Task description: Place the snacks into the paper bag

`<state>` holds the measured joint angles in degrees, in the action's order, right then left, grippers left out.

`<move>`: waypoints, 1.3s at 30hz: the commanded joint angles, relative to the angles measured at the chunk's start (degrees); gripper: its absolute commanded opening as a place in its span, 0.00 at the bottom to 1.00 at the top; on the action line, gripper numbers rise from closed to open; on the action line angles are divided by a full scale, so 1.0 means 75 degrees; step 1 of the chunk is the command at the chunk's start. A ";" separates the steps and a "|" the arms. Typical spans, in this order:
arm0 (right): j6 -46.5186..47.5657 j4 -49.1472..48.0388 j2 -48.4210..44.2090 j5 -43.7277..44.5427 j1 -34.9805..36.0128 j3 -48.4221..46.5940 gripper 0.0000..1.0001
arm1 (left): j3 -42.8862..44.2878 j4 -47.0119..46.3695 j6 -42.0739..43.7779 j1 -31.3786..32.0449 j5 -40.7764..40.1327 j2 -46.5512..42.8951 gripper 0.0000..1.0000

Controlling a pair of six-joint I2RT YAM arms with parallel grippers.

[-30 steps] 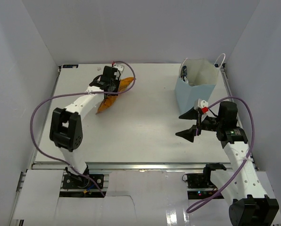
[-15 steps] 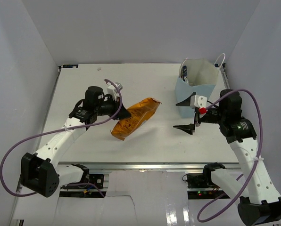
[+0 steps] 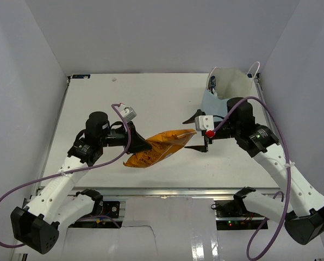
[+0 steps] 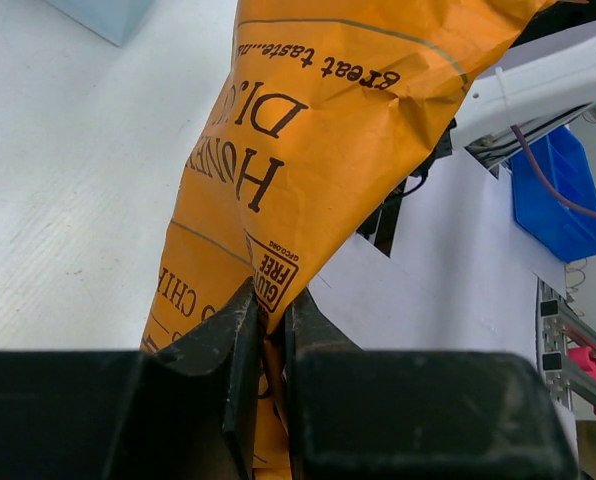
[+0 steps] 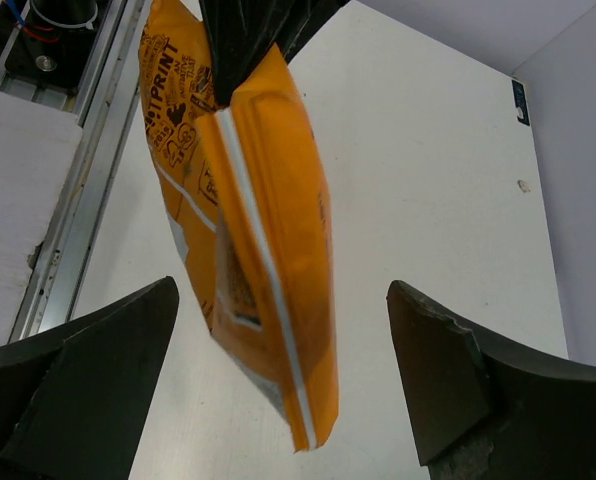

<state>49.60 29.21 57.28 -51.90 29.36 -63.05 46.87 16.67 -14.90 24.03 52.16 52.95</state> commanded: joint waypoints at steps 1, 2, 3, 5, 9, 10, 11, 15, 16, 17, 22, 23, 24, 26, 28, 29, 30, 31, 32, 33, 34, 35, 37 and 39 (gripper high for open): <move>-0.0239 -0.0344 0.0354 0.0720 0.0467 -0.0616 0.90 | -0.0120 -0.0405 0.0017 0.0089 0.0521 -0.0192 0.00; -0.0251 -0.0298 0.0448 0.0732 0.0572 -0.0733 0.91 | -0.0121 -0.0429 0.0006 0.0112 0.0568 -0.0227 0.00; -0.0251 -0.0239 0.0670 0.0686 0.0619 -0.0804 0.91 | -0.0132 -0.0452 -0.0006 0.0135 0.0592 -0.0239 0.00; -0.0169 0.0041 0.0835 0.0546 0.0794 -0.0817 0.95 | -0.0191 -0.0558 -0.0041 0.0147 0.0580 -0.0321 0.00; -0.0087 0.0113 0.1046 0.0474 0.1041 -0.0455 0.92 | -0.0273 -0.0792 -0.0135 0.0159 0.0709 -0.0333 0.00; 0.0006 0.0136 0.1093 0.0498 0.1100 -0.0430 0.86 | -0.0296 -0.0943 -0.0205 0.0159 0.0744 -0.0333 0.00; 0.0077 0.0206 0.1140 0.0510 0.1124 -0.0430 0.82 | -0.0320 -0.1003 -0.0229 0.0159 0.0779 -0.0322 0.00; 0.0159 0.0534 0.1456 0.0475 0.1194 -0.0640 0.60 | -0.0355 -0.1214 -0.0264 0.0159 0.0943 -0.0251 0.00; 0.0148 0.0581 0.1492 0.0463 0.1206 -0.0803 0.43 | -0.0367 -0.1238 -0.0229 0.0159 0.0944 -0.0251 0.00; 0.0148 0.0628 0.1527 0.0463 0.1206 -0.0886 0.35 | -0.0378 -0.1249 -0.0217 0.0159 0.0932 -0.0251 0.00; 0.0136 0.0781 0.1364 0.0510 0.1194 -0.1016 0.08 | -0.0460 -0.1378 -0.0206 0.0159 0.0524 -0.0275 0.16; 0.0136 0.0804 0.1236 0.0521 0.1206 -0.1016 0.08 | -0.0449 -0.1378 -0.0147 0.0159 0.0440 -0.0321 0.20; 0.0124 0.0828 0.1165 0.0545 0.1183 -0.1027 0.08 | -0.0402 -0.1286 -0.0089 0.0159 0.0324 -0.0345 0.27; 0.0031 0.0875 0.0908 0.0638 0.1113 -0.1132 0.08 | -0.0297 -0.1110 0.0191 0.0159 -0.0169 -0.0497 0.48; -0.0051 0.0945 0.0720 0.0685 0.0879 -0.1331 0.08 | -0.0144 -0.0863 0.0450 0.0159 -0.0739 -0.0846 0.64; -0.0098 0.0945 0.0487 0.0686 0.0750 -0.1390 0.08 | -0.0156 -0.0886 0.0590 0.0159 -0.0918 -0.1011 0.68; -0.0214 0.0933 0.0391 0.0686 0.0528 -0.1460 0.08 | -0.0214 -0.0933 0.0684 0.0159 -0.1094 -0.1222 0.73; -0.0285 0.0945 0.0298 0.0720 0.0433 -0.1542 0.08 | -0.0435 -0.1014 0.0708 0.0159 -0.1293 -0.1444 0.77; -0.0367 0.0922 0.0169 0.0848 0.0316 -0.1821 0.08 | -0.0600 -0.1096 0.0732 0.0159 -0.1817 -0.1945 0.88; -0.0635 0.0933 0.0133 0.0919 0.0072 -0.2021 0.08 | -0.0787 -0.1260 0.0790 0.0159 -0.2054 -0.2194 0.93; -0.0777 0.0910 0.0086 0.1013 -0.0059 -0.2441 0.08 | -0.1102 -0.1319 0.0884 0.0159 -0.2404 -0.2637 0.98; -0.0917 0.0863 0.0086 0.1130 -0.0211 -0.2666 0.08 | -0.1151 -0.1262 0.0966 0.0159 -0.2582 -0.2804 0.98; -0.1503 0.0828 0.0167 0.1631 -0.0609 -0.3216 0.08 | -0.1140 -0.1063 0.1142 0.0159 -0.3062 -0.3016 0.98; -0.1983 0.0559 0.0215 0.2066 -0.1076 -0.3952 0.08 | -0.1164 -0.0922 0.1177 0.0159 -0.3520 -0.3087 0.98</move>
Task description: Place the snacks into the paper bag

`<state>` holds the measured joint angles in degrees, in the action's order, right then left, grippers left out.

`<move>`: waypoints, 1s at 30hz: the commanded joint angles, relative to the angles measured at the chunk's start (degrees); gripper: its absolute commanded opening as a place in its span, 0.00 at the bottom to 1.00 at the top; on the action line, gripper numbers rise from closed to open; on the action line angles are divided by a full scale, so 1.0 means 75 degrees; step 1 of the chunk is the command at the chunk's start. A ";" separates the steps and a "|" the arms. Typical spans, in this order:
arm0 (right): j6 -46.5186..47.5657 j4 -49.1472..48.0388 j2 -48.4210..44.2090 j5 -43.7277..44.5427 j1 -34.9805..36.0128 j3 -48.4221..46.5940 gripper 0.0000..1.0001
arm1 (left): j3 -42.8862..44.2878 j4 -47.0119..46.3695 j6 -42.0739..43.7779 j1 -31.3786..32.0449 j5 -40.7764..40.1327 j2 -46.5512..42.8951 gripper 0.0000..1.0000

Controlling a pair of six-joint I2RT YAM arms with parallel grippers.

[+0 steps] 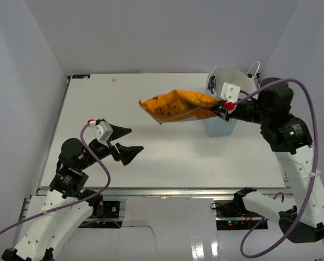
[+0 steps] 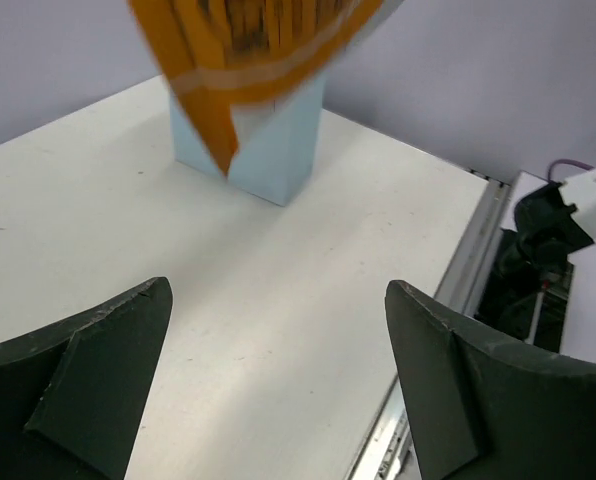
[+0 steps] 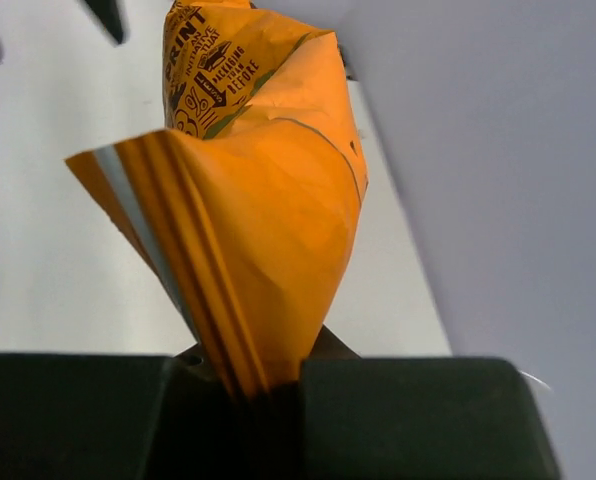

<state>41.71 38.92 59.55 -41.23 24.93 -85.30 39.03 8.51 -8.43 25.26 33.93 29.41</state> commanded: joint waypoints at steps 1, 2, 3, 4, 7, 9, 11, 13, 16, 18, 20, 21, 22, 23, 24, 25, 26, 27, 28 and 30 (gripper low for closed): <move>-0.1316 -0.0817 -0.0054 0.1122 -0.0615 -0.1199 0.08 | -0.0071 0.0224 0.0315 -0.0004 -0.1149 0.0110 0.98; -0.1505 -0.0934 -0.0042 0.1393 -0.0767 -0.1399 0.08 | -0.0036 0.0340 0.0315 -0.0004 -0.1184 0.0180 0.98; -0.1681 -0.1144 -0.0030 0.1675 -0.1071 -0.1725 0.08 | -0.0012 0.0399 0.0315 -0.0004 -0.1289 0.0331 0.98; -0.1973 -0.1250 -0.0007 0.2292 -0.1213 -0.1845 0.08 | 0.0011 0.0435 0.0315 -0.0004 -0.1336 0.0414 0.98; -0.2186 -0.1637 -0.0006 0.3127 -0.1647 -0.2045 0.08 | 0.0093 0.0622 0.0315 -0.0004 -0.1652 0.0649 0.98; -0.2234 -0.1743 0.0017 0.3305 -0.1917 -0.2185 0.08 | 0.0105 0.0669 0.0303 -0.0004 -0.1805 0.0673 0.98; -0.2304 -0.1872 0.0064 0.3668 -0.2150 -0.2232 0.08 | 0.0094 0.0670 0.0315 -0.0004 -0.1817 0.0661 0.98; -0.2292 -0.2013 0.0180 0.4170 -0.2292 -0.2326 0.08 | 0.0093 0.0669 0.0315 -0.0004 -0.1817 0.0649 0.98; -0.2117 -0.2153 0.0309 0.4571 -0.2526 -0.2245 0.08 | 0.0093 0.0658 0.0315 -0.0004 -0.1806 0.0603 0.98; -0.1989 -0.2142 0.0369 0.4537 -0.2679 -0.2070 0.08 | 0.0082 0.0658 0.0315 -0.0004 -0.1806 0.0567 0.98; -0.1871 -0.2189 0.0381 0.4630 -0.2749 -0.1685 0.08 | 0.0082 0.0669 0.0315 -0.0004 -0.1782 0.0556 0.98; -0.1812 -0.2247 0.0369 0.4654 -0.2889 -0.1543 0.08 | 0.0082 0.0658 0.0326 -0.0004 -0.1782 0.0567 0.98; -0.1777 -0.2247 0.0322 0.4619 -0.2971 -0.1425 0.08 | 0.0082 0.0658 0.0327 -0.0004 -0.1771 0.0567 0.98; -0.1765 -0.2259 0.0322 0.4549 -0.3146 -0.1250 0.08 | 0.0082 0.0658 0.0327 -0.0004 -0.1770 0.0567 0.98; -0.1753 -0.2248 0.0310 0.4467 -0.3218 -0.1179 0.08 | 0.0082 0.0658 0.0338 -0.0004 -0.1759 0.0567 0.98; -0.1718 -0.2236 0.0299 0.4374 -0.3230 -0.1108 0.08 | 0.0082 0.0658 0.0338 -0.0004 -0.1759 0.0556 0.98; -0.1683 -0.2201 0.0275 0.4350 -0.3230 -0.1050 0.08 | 0.0082 0.0658 0.0338 -0.0004 -0.1747 0.0567 0.98; -0.1579 -0.2177 0.0275 0.4349 -0.3462 -0.0945 0.08 | 0.0082 0.0646 0.0338 -0.0004 -0.1735 0.0567 0.98; -0.1496 -0.2119 0.0287 0.4349 -0.3476 -0.0909 0.08 | 0.0082 0.0646 0.0338 -0.0004 -0.1724 0.0556 0.98; -0.1297 -0.1805 0.0438 0.4256 -0.3511 -0.0931 0.08 | 0.0082 0.0646 0.0338 -0.0004 -0.1712 0.0567 0.98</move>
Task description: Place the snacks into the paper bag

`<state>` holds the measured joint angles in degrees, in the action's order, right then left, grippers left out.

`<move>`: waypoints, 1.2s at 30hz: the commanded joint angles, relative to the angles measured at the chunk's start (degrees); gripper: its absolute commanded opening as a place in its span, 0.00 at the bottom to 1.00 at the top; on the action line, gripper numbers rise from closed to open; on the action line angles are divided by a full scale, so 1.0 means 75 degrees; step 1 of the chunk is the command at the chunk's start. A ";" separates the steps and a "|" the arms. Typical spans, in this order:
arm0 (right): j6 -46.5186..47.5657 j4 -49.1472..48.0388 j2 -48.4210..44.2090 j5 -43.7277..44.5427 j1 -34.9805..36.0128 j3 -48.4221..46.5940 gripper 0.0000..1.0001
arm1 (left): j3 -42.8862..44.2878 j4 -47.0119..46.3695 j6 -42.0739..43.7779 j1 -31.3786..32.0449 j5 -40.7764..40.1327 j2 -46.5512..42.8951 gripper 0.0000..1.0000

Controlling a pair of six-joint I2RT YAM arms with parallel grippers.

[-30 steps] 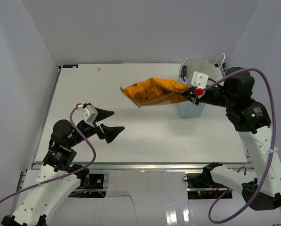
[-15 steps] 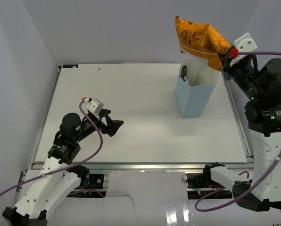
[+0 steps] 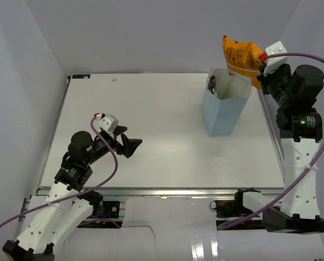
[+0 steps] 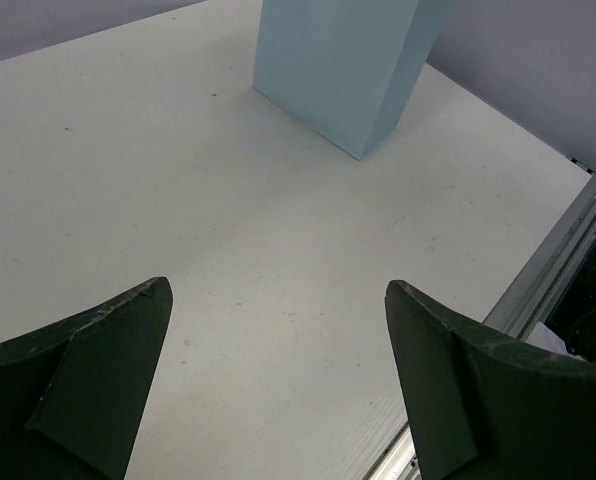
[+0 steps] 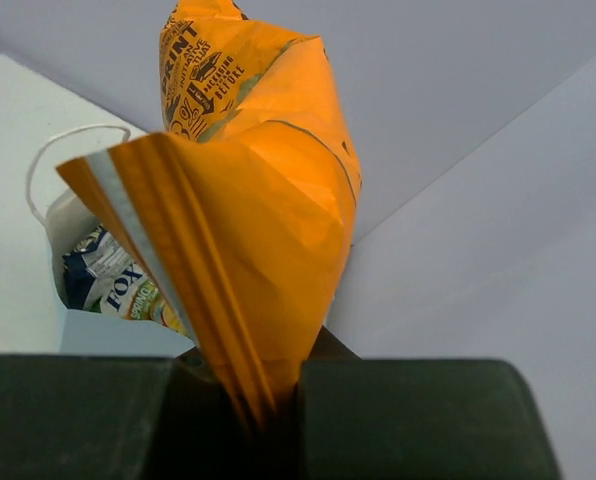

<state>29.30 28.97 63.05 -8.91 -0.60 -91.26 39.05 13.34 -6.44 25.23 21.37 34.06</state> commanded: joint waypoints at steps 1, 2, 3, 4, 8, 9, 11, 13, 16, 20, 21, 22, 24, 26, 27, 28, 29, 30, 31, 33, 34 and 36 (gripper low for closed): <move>0.0452 -0.0325 0.0031 -0.0159 -0.0107 -0.0171 0.08 | 0.0079 0.0002 0.0061 -0.0001 -0.0025 -0.0042 0.98; 0.0696 -0.0150 0.0101 -0.0276 -0.0119 -0.0229 0.08 | 0.0090 0.0014 0.0073 -0.0001 -0.0013 -0.0042 0.98; 0.0815 0.0200 0.0171 -0.0405 -0.0119 -0.0265 0.08 | 0.0079 0.0002 0.0073 -0.0001 0.0010 -0.0019 0.98; 0.0932 0.0459 0.0369 -0.0661 -0.0119 -0.0497 0.08 | 0.0079 0.0002 0.0085 -0.0001 0.0011 -0.0018 0.98; 0.1611 0.1398 0.0758 -0.0945 -0.0107 -0.1050 0.08 | 0.0079 0.0002 0.0085 -0.0001 -0.0001 -0.0053 0.98; 0.1729 0.1492 0.0793 -0.0945 -0.0107 -0.1085 0.08 | 0.0067 0.0002 0.0085 -0.0001 -0.0013 -0.0042 0.98; 0.1928 0.1807 0.0945 -0.0934 -0.0107 -0.1306 0.08 | 0.0079 0.0014 0.0085 -0.0001 -0.0024 -0.0019 0.98; 0.2151 0.1972 0.1073 -0.0864 -0.0107 -0.1436 0.08 | 0.0067 0.0014 0.0097 -0.0001 -0.0024 -0.0007 0.98; 0.2315 0.2172 0.1249 -0.0735 -0.0107 -0.1624 0.08 | 0.0067 0.0002 0.0108 -0.0001 -0.0013 0.0017 0.98; 0.2515 0.2453 0.1390 -0.0722 -0.0107 -0.1788 0.08 | 0.0079 0.0002 0.0108 -0.0001 -0.0013 0.0028 0.98; 0.2573 0.2512 0.1449 -0.0723 -0.0107 -0.1870 0.08 | 0.0079 0.0002 0.0108 -0.0001 -0.0013 0.0028 0.98; 0.2655 0.2593 0.1507 -0.0688 -0.0107 -0.1963 0.08 | 0.0079 0.0014 0.0131 -0.0001 -0.0013 0.0040 0.98; 0.2703 0.2804 0.1694 -0.0641 -0.0107 -0.2162 0.08 | 0.0079 0.0002 0.0132 -0.0001 0.0022 0.0063 0.98; 0.2726 0.2829 0.1765 -0.0547 -0.0107 -0.2140 0.08 | 0.0079 0.0002 0.0132 -0.0001 0.0046 0.0122 0.98; 0.2715 0.2805 0.1812 -0.0524 -0.0107 -0.2117 0.08 | 0.0067 0.0002 0.0132 -0.0001 0.0081 0.0134 0.98; 0.2715 0.2759 0.1836 -0.0465 -0.0107 -0.1989 0.08 | 0.0067 0.0002 0.0132 -0.0001 0.0081 0.0122 0.98; 0.2691 0.2735 0.1859 -0.0453 -0.0107 -0.1965 0.08 | 0.0079 0.0014 0.0120 -0.0001 0.0069 0.0111 0.98; 0.2679 0.2723 0.1941 -0.0418 -0.0107 -0.1941 0.08 | 0.0067 0.0002 0.0132 -0.0001 0.0058 0.0099 0.98; 0.2679 0.2723 0.1999 -0.0360 -0.0107 -0.1941 0.08 | 0.0067 -0.0010 0.0132 -0.0001 0.0058 0.0099 0.98; 0.2621 0.2735 0.2233 -0.0278 -0.0107 -0.1988 0.08 | 0.0067 -0.0010 0.0132 -0.0001 0.0069 0.0169 0.98; 0.2598 0.2804 0.2316 -0.0266 -0.0107 -0.2046 0.08 | 0.0067 0.0002 0.0143 -0.0001 0.0092 0.0204 0.98; 0.2597 0.2899 0.2549 -0.0266 -0.0107 -0.2093 0.08 | 0.0067 0.0002 0.0143 -0.0001 0.0104 0.0204 0.98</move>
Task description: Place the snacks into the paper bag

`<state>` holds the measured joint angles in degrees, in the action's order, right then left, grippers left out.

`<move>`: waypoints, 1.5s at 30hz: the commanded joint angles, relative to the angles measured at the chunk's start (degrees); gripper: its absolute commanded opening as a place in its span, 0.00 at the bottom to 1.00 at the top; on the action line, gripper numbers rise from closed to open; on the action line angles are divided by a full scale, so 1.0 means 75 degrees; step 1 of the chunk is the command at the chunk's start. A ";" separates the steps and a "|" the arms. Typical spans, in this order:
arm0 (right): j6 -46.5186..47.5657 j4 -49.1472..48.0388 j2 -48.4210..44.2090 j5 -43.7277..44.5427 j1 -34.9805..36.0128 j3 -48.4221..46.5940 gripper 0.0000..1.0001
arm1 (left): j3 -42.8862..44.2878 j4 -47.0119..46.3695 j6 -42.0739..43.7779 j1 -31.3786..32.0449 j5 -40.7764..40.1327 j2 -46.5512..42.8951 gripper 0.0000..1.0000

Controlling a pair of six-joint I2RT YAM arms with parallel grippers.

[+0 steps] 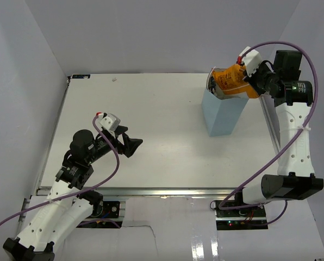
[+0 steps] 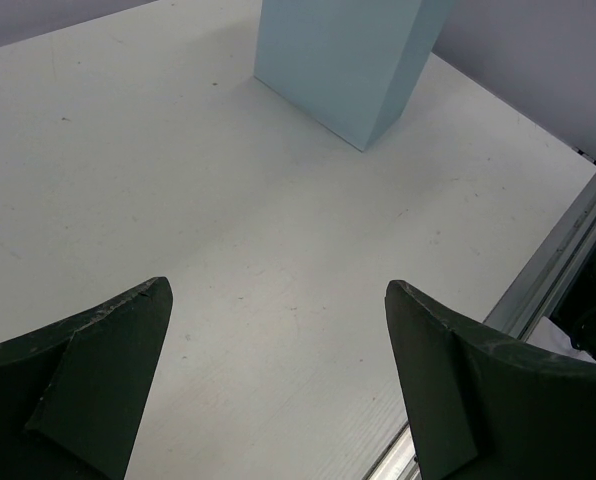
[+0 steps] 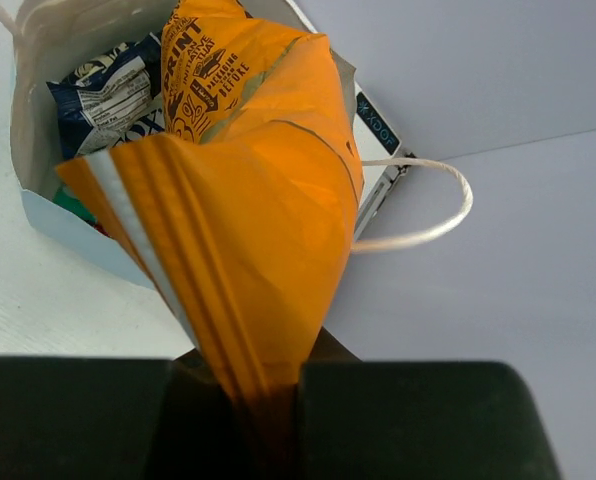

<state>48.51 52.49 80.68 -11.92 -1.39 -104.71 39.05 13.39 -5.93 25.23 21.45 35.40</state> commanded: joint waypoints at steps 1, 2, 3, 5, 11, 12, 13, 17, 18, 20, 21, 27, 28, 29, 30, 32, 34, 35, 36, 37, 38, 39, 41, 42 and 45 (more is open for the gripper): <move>0.0024 -0.0225 0.0257 0.0160 -0.0002 -0.0301 0.08 | 0.0079 0.0008 0.0076 -0.0001 0.0081 0.0015 0.98; 0.0024 -0.0248 0.0304 0.0183 0.0009 -0.0289 0.08 | 0.0067 -0.0004 0.0076 -0.0001 0.0069 -0.0020 0.98; -0.0022 -0.0260 0.0421 0.0195 0.0009 -0.0289 0.08 | 0.0056 -0.0015 0.0076 -0.0001 0.0058 -0.0020 0.98; -0.0046 -0.0260 0.0550 0.0195 0.0056 -0.0289 0.08 | 0.0067 -0.0016 0.0076 -0.0001 0.0093 0.0061 0.98; -0.0315 -0.0319 0.1089 0.0277 0.0489 -0.0383 0.08 | 0.0079 -0.0004 0.0088 -0.0001 0.0116 0.0062 0.98; -0.0409 -0.0377 0.1217 0.0312 0.0629 -0.0360 0.08 | 0.0079 0.0008 0.0088 -0.0001 0.0116 0.0062 0.98; -0.0444 -0.0401 0.1277 0.0347 0.0712 -0.0348 0.08 | 0.0079 -0.0004 0.0088 -0.0001 0.0105 0.0062 0.98; -0.0819 -0.0600 0.1640 0.0441 0.1017 -0.0161 0.09 | 0.0067 -0.0004 0.0100 -0.0001 0.0116 0.0085 0.98; -0.0913 -0.0681 0.1687 0.0488 0.1087 -0.0079 0.11 | 0.0067 -0.0004 0.0100 -0.0001 0.0116 0.0085 0.98; -0.1158 -0.0752 0.1711 0.0488 0.1111 -0.0043 0.25 | 0.0067 -0.0004 0.0100 -0.0001 0.0116 0.0108 0.98; -0.1229 -0.0822 0.1653 0.0453 0.1111 -0.0043 0.32 | 0.0067 -0.0004 0.0100 -0.0001 0.0128 0.0097 0.98; -0.2037 -0.0881 0.0681 -0.0038 0.1052 -0.0476 0.72 | 0.0067 0.0008 0.0112 -0.0001 0.0128 0.0062 0.98; -0.2108 -0.0916 0.0529 -0.0097 0.1029 -0.0558 0.79 | 0.0067 -0.0004 0.0112 -0.0001 0.0128 0.0062 0.98; -0.2225 -0.0963 0.0179 -0.0109 0.1017 -0.0547 0.83 | 0.0067 0.0008 0.0112 -0.0001 0.0128 0.0050 0.98; -0.2446 -0.1021 -0.0022 -0.0156 0.0971 -0.0524 0.85 | 0.0067 -0.0004 0.0112 -0.0001 0.0128 0.0050 0.98; -0.2635 -0.1150 -0.0617 -0.0261 0.0924 -0.0279 0.88 | 0.0067 0.0008 0.0123 -0.0001 0.0105 0.0027 0.98; -0.2962 -0.1221 -0.1285 -0.0308 0.0900 0.0060 0.91 | 0.0067 -0.0004 0.0123 -0.0001 0.0093 0.0003 0.98; -0.3034 -0.1256 -0.1521 -0.0378 0.0900 0.0538 0.91 | 0.0056 -0.0004 0.0123 -0.0001 0.0093 -0.0009 0.98; -0.3093 -0.1291 -0.1790 -0.0588 0.0888 0.0844 0.92 | 0.0055 0.0008 0.0123 -0.0001 0.0081 -0.0044 0.98; -0.3209 -0.1396 -0.2048 -0.0706 0.0888 0.1207 0.92 | 0.0055 -0.0004 0.0112 -0.0001 0.0069 -0.0055 0.98; -0.3257 -0.1641 -0.2619 -0.0765 0.0888 0.1617 0.92 | 0.0044 -0.0004 0.0112 -0.0001 0.0069 -0.0067 0.98; -0.3304 -0.2293 -0.2880 -0.0743 0.0888 0.2421 0.94 | 0.0044 -0.0015 0.0112 -0.0001 0.0069 -0.0056 0.98; -0.3095 -0.2790 -0.3176 -0.0835 0.0888 0.3025 0.94 | 0.0032 -0.0004 0.0111 -0.0001 0.0093 -0.0021 0.98; -0.2942 -0.2699 -0.3083 -0.0894 0.0888 0.2981 0.93 | 0.0032 -0.0015 0.0112 -0.0001 0.0093 0.0003 0.98; -0.2263 -0.2335 -0.2334 -0.0977 0.0888 0.2758 0.80 | 0.0032 -0.0004 0.0123 -0.0001 0.0069 0.0050 0.98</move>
<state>28.45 37.50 56.71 -18.06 5.37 -84.75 39.05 13.47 -5.39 25.23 21.65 35.70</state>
